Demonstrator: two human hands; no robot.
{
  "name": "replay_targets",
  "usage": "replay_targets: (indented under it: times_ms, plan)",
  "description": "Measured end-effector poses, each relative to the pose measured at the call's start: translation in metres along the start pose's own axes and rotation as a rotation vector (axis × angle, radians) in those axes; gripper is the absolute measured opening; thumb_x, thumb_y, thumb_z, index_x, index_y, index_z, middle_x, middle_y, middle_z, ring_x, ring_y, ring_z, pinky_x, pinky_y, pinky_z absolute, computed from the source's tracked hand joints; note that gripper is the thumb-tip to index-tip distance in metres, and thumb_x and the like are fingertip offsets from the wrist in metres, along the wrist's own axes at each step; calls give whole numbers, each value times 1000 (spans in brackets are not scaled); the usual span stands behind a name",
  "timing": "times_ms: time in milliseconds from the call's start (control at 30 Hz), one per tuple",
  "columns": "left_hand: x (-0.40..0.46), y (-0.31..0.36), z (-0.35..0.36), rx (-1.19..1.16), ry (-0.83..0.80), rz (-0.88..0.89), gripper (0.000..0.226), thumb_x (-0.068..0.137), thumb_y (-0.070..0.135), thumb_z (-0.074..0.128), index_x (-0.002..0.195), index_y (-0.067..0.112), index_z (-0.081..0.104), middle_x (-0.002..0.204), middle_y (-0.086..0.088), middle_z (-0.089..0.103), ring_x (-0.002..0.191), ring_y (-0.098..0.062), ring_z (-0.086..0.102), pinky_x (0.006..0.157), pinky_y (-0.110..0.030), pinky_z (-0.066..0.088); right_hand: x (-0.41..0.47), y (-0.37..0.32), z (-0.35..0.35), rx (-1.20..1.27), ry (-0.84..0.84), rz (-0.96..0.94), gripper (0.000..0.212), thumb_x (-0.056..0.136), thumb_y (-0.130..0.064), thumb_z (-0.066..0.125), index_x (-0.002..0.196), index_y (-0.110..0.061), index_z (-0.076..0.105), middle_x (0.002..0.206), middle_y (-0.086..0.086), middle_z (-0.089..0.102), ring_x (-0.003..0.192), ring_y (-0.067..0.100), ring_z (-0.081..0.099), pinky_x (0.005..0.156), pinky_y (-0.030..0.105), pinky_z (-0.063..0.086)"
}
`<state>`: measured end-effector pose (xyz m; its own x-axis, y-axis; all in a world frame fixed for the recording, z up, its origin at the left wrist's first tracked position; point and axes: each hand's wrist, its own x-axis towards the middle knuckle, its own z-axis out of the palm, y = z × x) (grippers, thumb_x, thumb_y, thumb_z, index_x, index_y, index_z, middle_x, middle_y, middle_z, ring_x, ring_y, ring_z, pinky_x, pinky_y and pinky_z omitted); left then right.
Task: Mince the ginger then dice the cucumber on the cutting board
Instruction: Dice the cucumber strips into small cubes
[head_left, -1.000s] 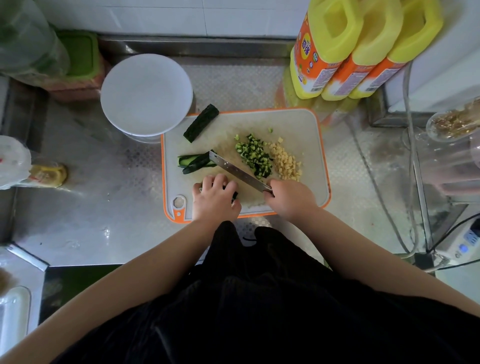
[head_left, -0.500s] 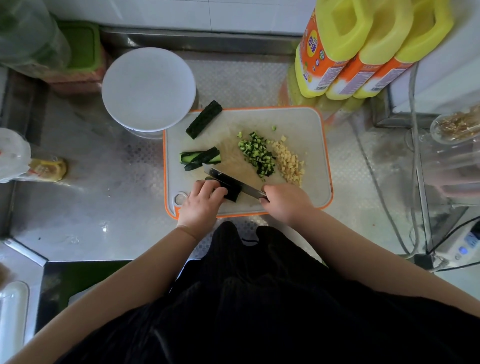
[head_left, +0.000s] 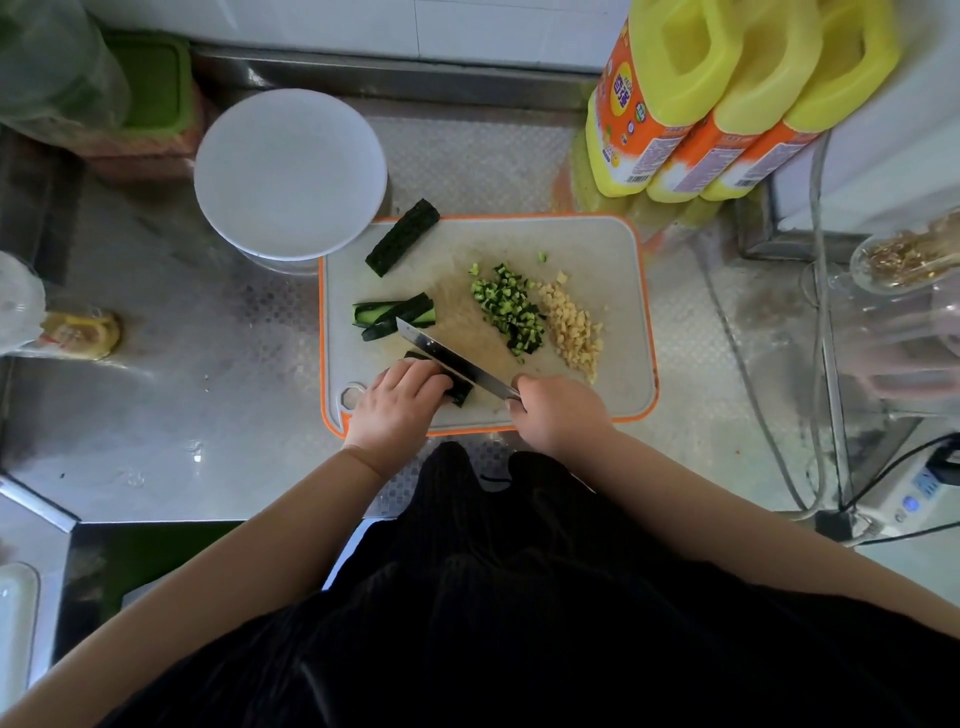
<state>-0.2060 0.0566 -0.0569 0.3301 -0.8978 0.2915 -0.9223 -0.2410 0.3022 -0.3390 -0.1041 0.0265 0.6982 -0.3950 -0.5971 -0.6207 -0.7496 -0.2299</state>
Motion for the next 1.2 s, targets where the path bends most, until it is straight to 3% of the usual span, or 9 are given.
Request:
replay_targets:
  times_ms: [100,367,533,733,867,933,1033,1200]
  plan:
    - [3,3,2,-18,2,-76,21,91,22,52,95,10,69,98,-5,64,96,-22,50,69,-36,54,0,-7,-3,0,18,-4,16,100,-27,39,92,-15,48,68,-1,46,57,16,43,46,27,29]
    - [-5,0,13,-114,44,-121,5,88,9,66,91,9,70,97,-7,65,93,-27,54,69,-40,55,1,-14,-9,-49,-45,10,17,99,-23,42,97,-11,54,73,1,48,63,18,46,51,30,35]
    - [-13,-2,18,-147,58,-125,11,84,4,70,93,11,68,99,-6,63,96,-28,55,70,-41,55,2,-20,-8,-99,-103,47,8,95,-9,43,94,-9,51,73,3,51,63,19,50,49,29,36]
    - [-17,-8,14,-94,12,-91,24,80,8,77,102,12,68,109,-6,59,105,-30,52,83,-45,50,0,-14,-3,17,-58,82,20,101,-29,40,91,-13,46,70,1,48,65,20,50,57,34,41]
    - [-10,-10,7,-16,9,-70,25,86,28,70,108,17,67,114,-3,62,111,-26,49,91,-43,42,-1,-1,-4,27,53,95,22,101,-32,40,87,-15,42,67,0,46,66,23,51,56,33,40]
    - [-1,-14,4,-13,-66,-70,39,81,33,74,115,18,65,121,-2,63,117,-24,48,95,-42,40,0,6,-3,22,82,100,22,100,-33,40,87,-15,41,67,0,46,65,22,50,55,32,41]
    - [16,-26,-4,-18,-303,-4,59,71,37,81,125,20,63,131,0,59,126,-25,47,102,-46,42,1,13,-2,38,108,118,21,100,-33,40,87,-16,41,65,0,48,60,20,50,53,31,42]
    - [48,-40,-17,89,-424,179,51,60,37,88,103,16,71,107,-5,66,108,-33,61,90,-48,52,3,14,-1,46,115,117,21,101,-33,40,88,-17,40,62,0,48,59,21,51,52,30,41]
